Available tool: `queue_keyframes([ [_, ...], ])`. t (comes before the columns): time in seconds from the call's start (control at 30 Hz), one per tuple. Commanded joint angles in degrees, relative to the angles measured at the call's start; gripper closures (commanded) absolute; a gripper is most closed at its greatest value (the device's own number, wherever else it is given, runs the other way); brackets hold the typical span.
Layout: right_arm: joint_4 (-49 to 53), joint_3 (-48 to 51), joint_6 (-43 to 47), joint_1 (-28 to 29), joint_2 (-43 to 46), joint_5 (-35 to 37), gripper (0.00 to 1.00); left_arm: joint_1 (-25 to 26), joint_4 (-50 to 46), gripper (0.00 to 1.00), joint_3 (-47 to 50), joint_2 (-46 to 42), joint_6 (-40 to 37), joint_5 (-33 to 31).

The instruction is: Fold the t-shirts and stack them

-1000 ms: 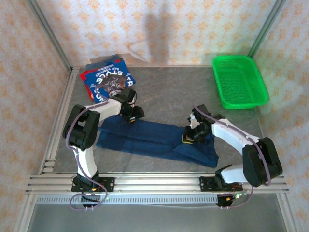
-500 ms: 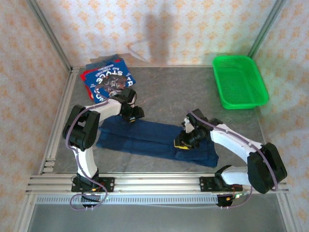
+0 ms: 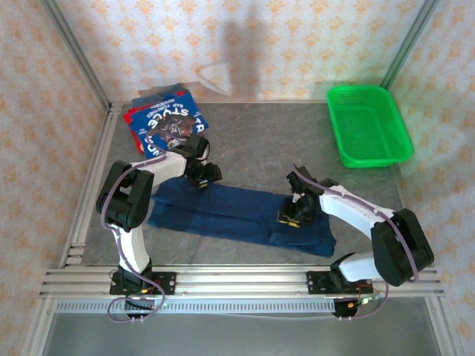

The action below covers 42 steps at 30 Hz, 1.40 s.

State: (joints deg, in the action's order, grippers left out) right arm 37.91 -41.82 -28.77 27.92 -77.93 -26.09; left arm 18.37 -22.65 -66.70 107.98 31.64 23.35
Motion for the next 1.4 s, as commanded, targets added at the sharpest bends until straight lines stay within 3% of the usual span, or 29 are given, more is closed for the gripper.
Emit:
queue_keyframes([
  [0.0,0.13,2.43,-1.84,0.39,0.59,1.71,0.68,-0.35,-3.96,0.48,2.01,3.22,-0.70,-3.62],
  [0.37,6.81,9.72,-10.23,2.22,15.32,1.56,0.69,-1.44,-3.63,0.48,2.18,3.88,-0.70,-3.40],
  [0.7,5.55,9.08,-15.03,2.22,15.21,7.69,0.69,-1.89,-3.65,0.48,2.34,4.25,-0.70,-2.91],
  [0.8,3.61,8.54,-17.28,1.76,16.78,10.91,0.65,-1.94,-3.90,0.48,2.27,4.24,-2.27,-2.80],
  [0.9,2.32,6.95,-16.99,0.89,14.73,10.51,0.64,-2.02,-3.47,0.48,2.53,4.01,-2.23,-2.76],
  [1.1,-10.69,2.60,-14.46,1.11,3.69,0.69,0.71,-2.02,-3.37,0.48,2.62,4.43,-2.52,-2.57],
  [1.23,-9.17,-2.00,-8.89,3.57,-5.14,-2.26,0.82,-2.02,-3.19,0.48,3.12,4.42,-2.74,-2.67],
  [1.37,-5.67,-0.70,-8.43,4.19,-3.78,-1.23,0.87,-2.33,-2.77,0.48,3.91,4.56,-2.52,-2.69],
])
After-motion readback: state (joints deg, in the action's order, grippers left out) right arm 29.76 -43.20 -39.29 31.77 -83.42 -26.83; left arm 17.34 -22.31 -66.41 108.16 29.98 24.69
